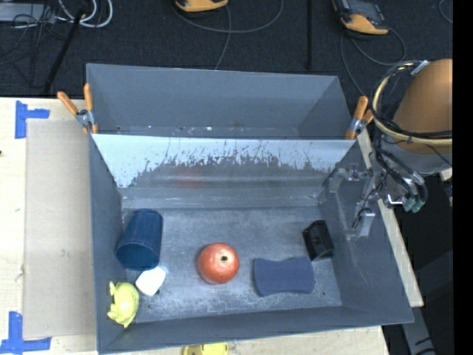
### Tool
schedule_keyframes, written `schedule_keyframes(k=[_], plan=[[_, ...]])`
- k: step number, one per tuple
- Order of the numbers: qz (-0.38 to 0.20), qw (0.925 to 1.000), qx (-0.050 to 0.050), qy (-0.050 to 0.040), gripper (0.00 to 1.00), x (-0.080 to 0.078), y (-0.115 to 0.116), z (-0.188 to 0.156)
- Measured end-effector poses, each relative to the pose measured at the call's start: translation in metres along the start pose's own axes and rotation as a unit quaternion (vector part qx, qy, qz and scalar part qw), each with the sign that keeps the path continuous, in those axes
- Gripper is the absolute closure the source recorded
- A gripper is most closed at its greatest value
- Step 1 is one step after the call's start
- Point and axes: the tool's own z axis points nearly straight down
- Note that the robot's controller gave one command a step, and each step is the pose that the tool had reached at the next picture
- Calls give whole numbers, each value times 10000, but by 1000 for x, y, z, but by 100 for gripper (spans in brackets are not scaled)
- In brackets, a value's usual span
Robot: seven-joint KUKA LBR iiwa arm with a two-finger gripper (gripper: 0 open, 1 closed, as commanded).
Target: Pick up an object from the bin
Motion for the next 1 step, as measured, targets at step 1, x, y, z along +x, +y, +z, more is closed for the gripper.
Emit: schedule_keyframes(k=[1], plan=[[-12,10000,8,-38,0,-1,0,-5]])
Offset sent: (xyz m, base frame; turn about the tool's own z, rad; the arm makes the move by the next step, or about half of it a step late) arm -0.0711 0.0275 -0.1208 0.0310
